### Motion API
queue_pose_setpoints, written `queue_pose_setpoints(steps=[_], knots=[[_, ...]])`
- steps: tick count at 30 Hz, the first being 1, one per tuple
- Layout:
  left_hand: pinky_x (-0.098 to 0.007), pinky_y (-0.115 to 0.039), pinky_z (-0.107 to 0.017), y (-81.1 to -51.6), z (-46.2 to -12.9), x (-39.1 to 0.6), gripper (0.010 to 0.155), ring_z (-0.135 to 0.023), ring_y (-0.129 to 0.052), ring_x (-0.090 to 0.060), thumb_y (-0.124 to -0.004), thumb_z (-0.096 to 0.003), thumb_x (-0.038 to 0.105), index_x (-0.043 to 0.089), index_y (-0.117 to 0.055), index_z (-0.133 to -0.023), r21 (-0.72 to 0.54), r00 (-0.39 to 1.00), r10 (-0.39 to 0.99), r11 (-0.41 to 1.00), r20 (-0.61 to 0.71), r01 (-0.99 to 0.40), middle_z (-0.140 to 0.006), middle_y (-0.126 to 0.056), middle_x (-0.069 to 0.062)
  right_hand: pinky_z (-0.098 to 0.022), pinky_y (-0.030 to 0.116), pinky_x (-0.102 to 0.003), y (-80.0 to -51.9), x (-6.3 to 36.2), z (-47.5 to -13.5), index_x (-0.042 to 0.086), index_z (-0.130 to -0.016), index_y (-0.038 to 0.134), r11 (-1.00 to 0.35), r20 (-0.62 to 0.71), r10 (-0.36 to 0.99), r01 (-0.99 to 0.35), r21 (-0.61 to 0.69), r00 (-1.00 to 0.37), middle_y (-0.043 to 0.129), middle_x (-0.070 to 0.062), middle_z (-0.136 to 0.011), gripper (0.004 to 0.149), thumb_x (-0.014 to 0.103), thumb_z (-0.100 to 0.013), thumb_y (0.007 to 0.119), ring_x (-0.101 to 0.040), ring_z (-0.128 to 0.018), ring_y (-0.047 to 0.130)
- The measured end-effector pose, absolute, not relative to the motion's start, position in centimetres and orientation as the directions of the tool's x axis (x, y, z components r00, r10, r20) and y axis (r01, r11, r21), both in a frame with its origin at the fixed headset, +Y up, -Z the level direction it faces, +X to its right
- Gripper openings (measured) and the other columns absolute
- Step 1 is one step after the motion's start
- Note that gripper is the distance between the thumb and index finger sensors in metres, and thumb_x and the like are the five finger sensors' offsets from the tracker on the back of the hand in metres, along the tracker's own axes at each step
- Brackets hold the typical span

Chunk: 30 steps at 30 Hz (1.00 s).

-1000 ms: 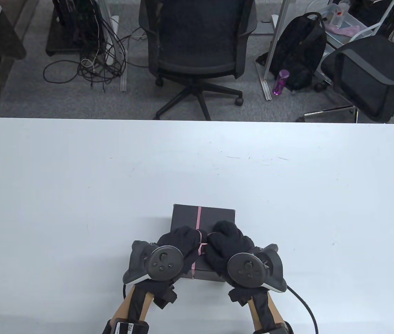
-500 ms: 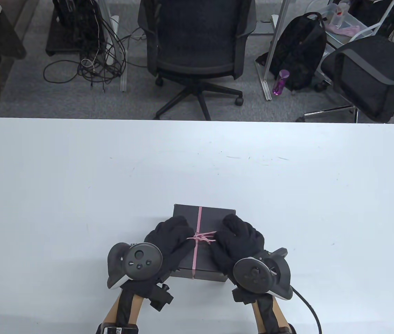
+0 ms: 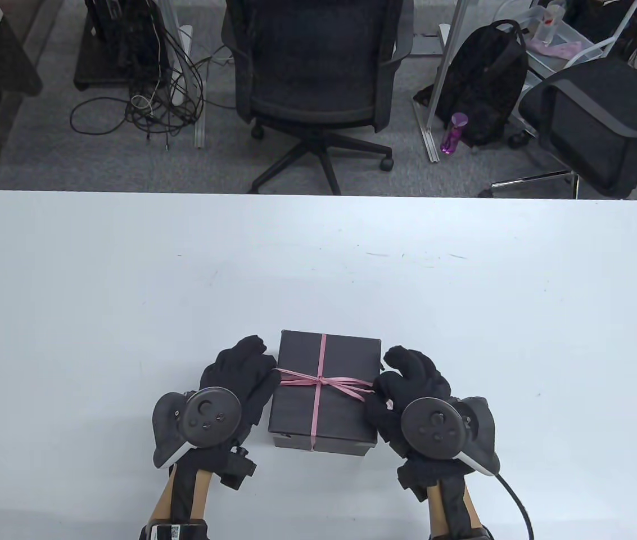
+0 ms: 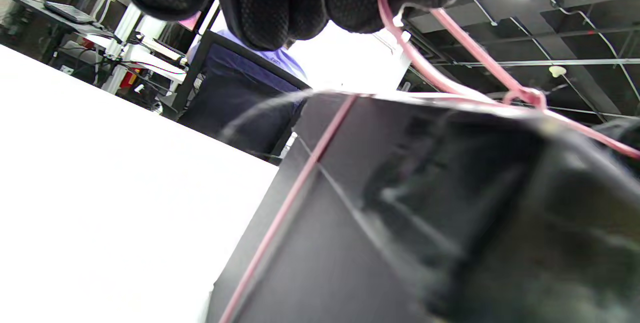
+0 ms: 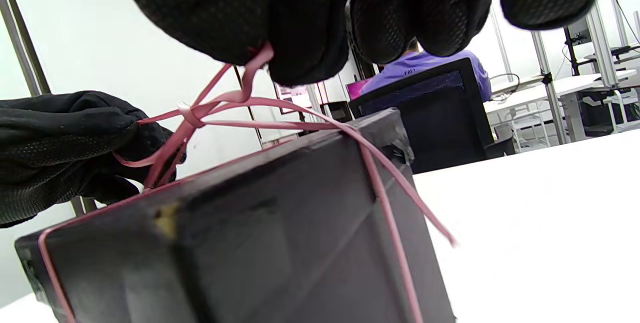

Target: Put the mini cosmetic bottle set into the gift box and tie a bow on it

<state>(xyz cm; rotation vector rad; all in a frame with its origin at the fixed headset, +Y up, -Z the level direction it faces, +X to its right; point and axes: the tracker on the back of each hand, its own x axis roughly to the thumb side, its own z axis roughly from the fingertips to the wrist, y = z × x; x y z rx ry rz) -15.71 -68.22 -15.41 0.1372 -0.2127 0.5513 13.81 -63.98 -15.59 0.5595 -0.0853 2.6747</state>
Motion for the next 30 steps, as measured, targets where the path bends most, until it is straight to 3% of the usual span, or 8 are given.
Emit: queue_pose_setpoints(steps=[11,19,30], knots=[[-0.06,-0.074,-0.067,-69.7,-16.2,-16.9,0.037,-0.093,-0.085,-0.036,-0.066,-0.0598,0.046,0.027,-0.083,-0.087,0.014,0.803,0.563,0.817,0.194,-0.576,-0.112,-0.07,-0.009,-0.059,0.058,-0.078,-64.2,14.7,-16.0,-0.006,-0.066,0.089,-0.929,0.383,0.353,-0.37,0.032,-0.854,0.066,-0.031,-0.104,0.037,0.027,-0.053,0.081,-0.06,-0.091,0.063],[-0.06,-0.074,-0.067,-69.6,-16.0,-16.9,0.037,-0.091,-0.087,-0.036,-0.07,-0.0577,0.042,0.019,-0.088,-0.081,0.049,0.794,0.574,0.803,0.202,-0.593,-0.109,-0.075,-0.007,-0.059,0.056,-0.079,-64.7,14.6,-16.3,-0.009,-0.064,0.089,-0.945,0.376,0.324,-0.319,0.076,-0.868,0.067,-0.029,-0.104,0.036,0.024,-0.052,0.082,-0.059,-0.093,0.063],[-0.061,-0.074,-0.066,-69.4,-15.9,-16.5,0.038,-0.089,-0.088,-0.035,-0.07,-0.0577,0.042,0.017,-0.089,-0.079,0.029,0.868,0.472,0.876,0.155,-0.481,-0.107,-0.076,-0.006,-0.06,0.056,-0.078,-65.3,14.2,-16.6,-0.007,-0.065,0.089,-0.961,0.349,0.274,-0.246,0.125,-0.896,0.067,-0.029,-0.104,0.036,0.026,-0.053,0.081,-0.058,-0.093,0.064]])
